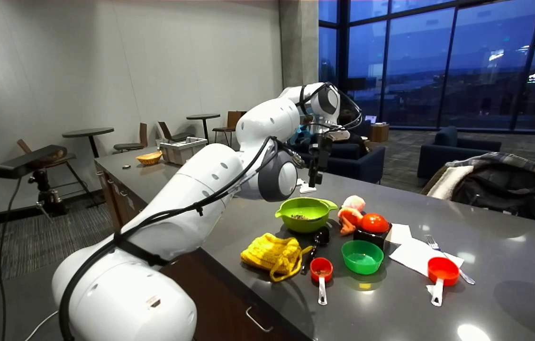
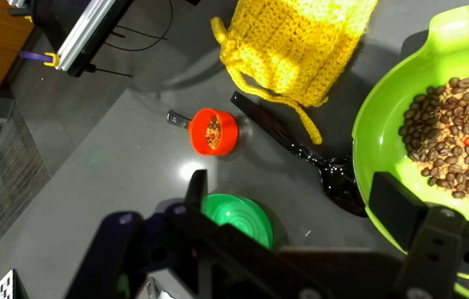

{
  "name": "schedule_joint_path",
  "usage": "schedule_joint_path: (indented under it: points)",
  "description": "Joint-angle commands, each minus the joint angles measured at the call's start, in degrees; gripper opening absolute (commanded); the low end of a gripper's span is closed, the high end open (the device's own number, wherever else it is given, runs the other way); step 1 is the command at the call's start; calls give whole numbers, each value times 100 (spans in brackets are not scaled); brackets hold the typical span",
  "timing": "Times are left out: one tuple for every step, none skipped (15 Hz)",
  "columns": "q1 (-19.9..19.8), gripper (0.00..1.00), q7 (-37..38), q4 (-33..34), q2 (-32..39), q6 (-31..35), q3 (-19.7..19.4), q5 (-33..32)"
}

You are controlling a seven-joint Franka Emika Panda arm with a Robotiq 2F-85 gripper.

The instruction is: Press down on the orange button on the black box

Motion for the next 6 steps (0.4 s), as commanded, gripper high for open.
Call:
schedule_joint_path:
  points:
    - [3,100,123,-78,-106,-44,53,7]
    - [-4,100,48,-88,-56,11,41,-32]
    - [-7,100,48,-89,-55,12,44,-31]
    - [-7,100,48,-91,-55,12,45,-31]
    - [-7,100,48,-91,-56,12,45,-31]
    - [-6,100,48,-91,-56,12,46,-30]
